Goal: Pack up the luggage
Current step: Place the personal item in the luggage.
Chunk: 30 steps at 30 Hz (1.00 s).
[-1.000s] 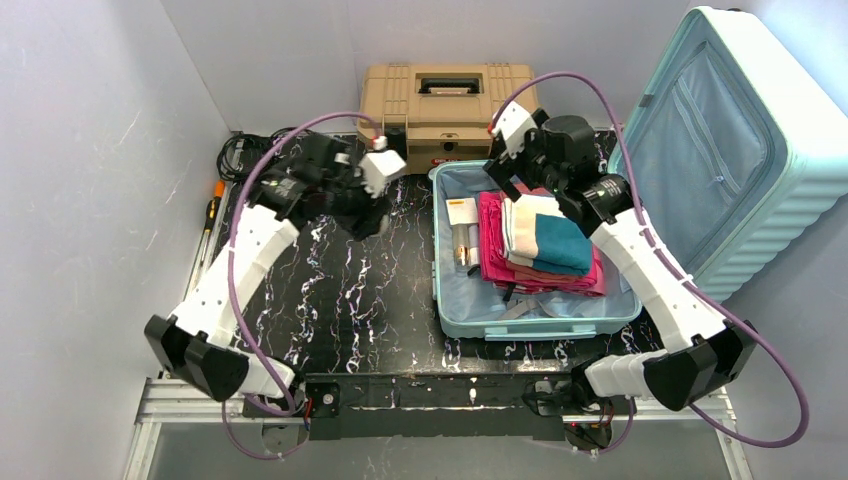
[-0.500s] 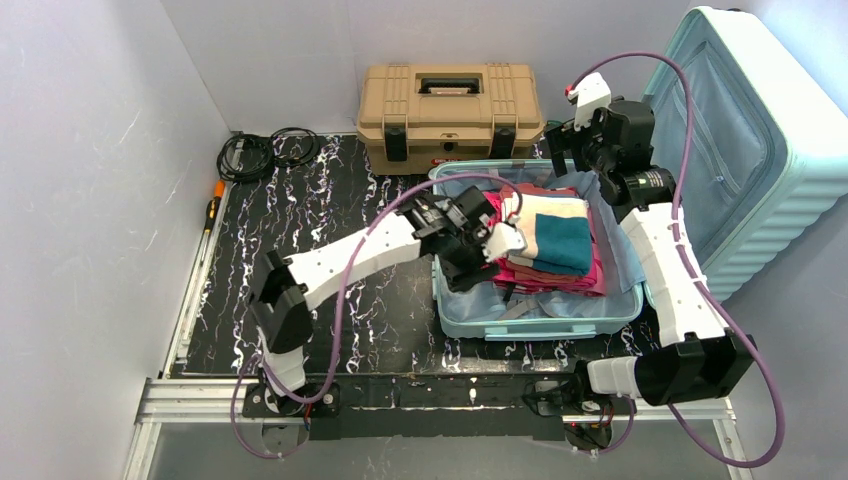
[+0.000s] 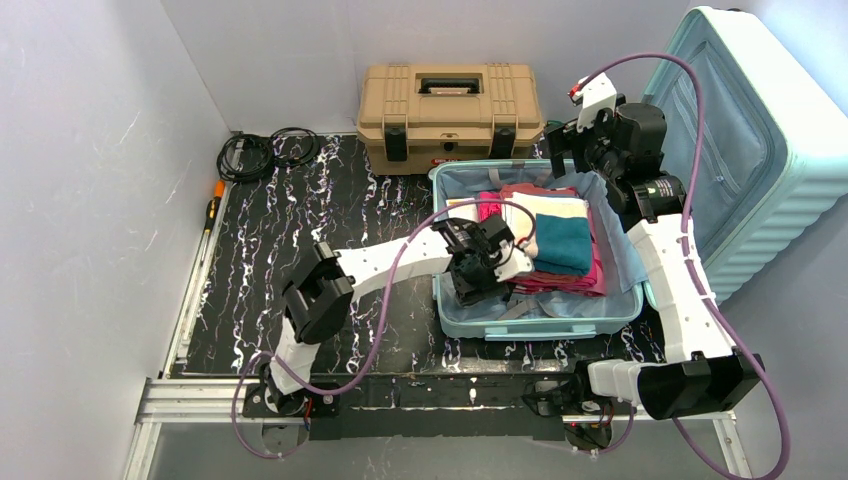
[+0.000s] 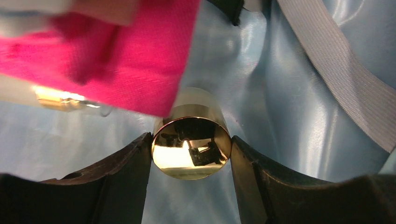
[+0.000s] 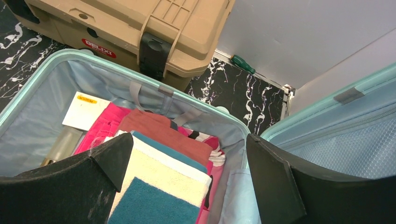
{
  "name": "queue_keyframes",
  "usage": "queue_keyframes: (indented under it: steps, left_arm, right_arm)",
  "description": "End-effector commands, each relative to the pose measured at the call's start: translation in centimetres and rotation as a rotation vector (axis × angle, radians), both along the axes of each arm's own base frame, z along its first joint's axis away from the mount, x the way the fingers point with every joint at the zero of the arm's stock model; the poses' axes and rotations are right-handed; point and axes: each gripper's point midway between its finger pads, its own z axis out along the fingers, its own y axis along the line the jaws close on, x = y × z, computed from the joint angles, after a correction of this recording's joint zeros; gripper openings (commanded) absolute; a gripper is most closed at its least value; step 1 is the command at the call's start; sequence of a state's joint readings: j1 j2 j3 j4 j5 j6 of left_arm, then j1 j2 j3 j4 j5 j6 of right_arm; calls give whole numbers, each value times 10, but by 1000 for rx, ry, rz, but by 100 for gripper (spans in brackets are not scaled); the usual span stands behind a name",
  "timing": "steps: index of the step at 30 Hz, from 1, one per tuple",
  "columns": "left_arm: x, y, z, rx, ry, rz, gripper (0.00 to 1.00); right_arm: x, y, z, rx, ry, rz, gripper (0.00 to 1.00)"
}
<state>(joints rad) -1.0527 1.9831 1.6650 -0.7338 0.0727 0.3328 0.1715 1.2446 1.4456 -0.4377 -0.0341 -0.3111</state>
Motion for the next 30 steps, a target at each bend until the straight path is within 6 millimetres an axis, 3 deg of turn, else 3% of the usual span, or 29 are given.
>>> queue_keyframes:
  steps: [1, 10, 12, 13, 15, 21, 25, 30]
  left_arm:
    - [-21, -3, -10, 22, 20, -57, 0]
    - [-21, -1, -42, 94, 55, -50, 2]
    - [-20, -2, -39, 93, 52, -53, 12]
    - [-21, -2, -37, 90, 50, -57, 22]
    - [-20, -1, -31, 81, 41, -63, 53]
    - [-19, 8, -11, 68, 0, -75, 93]
    - [-20, 12, 13, 37, -29, -81, 98]
    - [-18, 17, 63, -41, -102, -92, 98]
  right_arm:
    - [3, 5, 20, 40, -61, 14, 100]
    - [-4, 15, 37, 50, -80, 78, 100]
    - [-6, 17, 45, 40, -83, 98, 100]
    - [-6, 17, 50, 38, -86, 101, 100]
    - [-5, 18, 59, 33, -90, 110, 100]
    - [-9, 18, 85, -3, -99, 136, 100]
    - [-13, 11, 111, -45, -129, 112, 100]
    - [-13, -17, 147, -135, -217, -7, 100]
